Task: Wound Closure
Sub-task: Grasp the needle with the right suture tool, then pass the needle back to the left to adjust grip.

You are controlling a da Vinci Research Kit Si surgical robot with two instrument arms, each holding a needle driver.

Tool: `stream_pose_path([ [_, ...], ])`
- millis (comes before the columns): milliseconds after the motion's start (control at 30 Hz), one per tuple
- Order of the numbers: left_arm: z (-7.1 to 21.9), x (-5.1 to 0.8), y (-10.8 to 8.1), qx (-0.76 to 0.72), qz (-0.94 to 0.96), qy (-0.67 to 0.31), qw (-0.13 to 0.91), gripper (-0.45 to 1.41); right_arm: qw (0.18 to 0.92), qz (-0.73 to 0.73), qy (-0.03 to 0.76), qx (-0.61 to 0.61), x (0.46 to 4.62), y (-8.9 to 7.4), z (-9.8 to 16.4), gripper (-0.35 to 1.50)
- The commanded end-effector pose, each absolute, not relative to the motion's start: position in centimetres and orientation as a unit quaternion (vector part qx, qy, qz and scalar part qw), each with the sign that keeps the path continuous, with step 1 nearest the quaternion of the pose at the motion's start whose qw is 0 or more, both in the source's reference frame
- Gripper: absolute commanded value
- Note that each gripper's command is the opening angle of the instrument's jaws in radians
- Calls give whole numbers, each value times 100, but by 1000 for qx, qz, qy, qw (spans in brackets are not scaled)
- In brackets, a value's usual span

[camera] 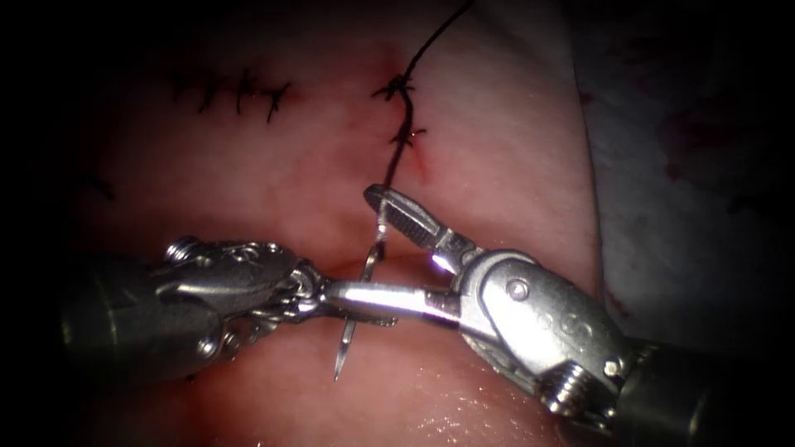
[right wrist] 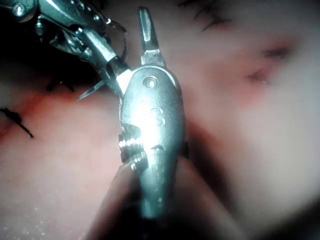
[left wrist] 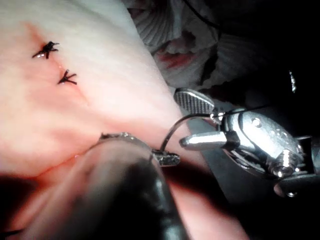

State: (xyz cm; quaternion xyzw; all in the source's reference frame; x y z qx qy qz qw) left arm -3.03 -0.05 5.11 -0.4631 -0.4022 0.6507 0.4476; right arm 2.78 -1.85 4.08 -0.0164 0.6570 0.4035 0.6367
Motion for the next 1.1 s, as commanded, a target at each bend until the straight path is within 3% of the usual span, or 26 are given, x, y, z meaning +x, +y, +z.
stream_pose_path([
  [33,515,-308,-3,-466,655,-399,441,-45,637,401,658,-15,289,-183,413,91],
  [200,514,-310,-3,-469,661,-397,431,-45,642,394,657,-9,292,-185,413,84],
  [233,514,-309,-3,-468,662,-397,430,-45,642,393,658,-8,292,-185,413,74],
  [267,514,-309,-3,-467,663,-398,430,-45,641,390,661,-6,291,-185,413,49],
  [300,514,-308,-4,-466,664,-398,429,-45,638,390,664,9,289,-187,412,-35],
  [600,511,-299,-10,-458,670,-404,421,-45,639,394,660,23,286,-190,410,-35],
  [667,511,-296,-12,-456,675,-397,422,-3,640,394,660,22,287,-190,410,-35],
  [733,510,-292,-16,-453,680,-375,439,75,647,392,654,25,288,-190,415,-35],
  [767,511,-291,-22,-464,704,-339,417,122,652,380,656,28,288,-189,421,-35],
  [867,512,-285,-32,-474,725,-315,388,137,665,351,659,16,284,-185,434,-35],
  [1100,514,-265,-39,-480,768,-262,333,140,729,238,641,15,278,-164,467,-35],
])
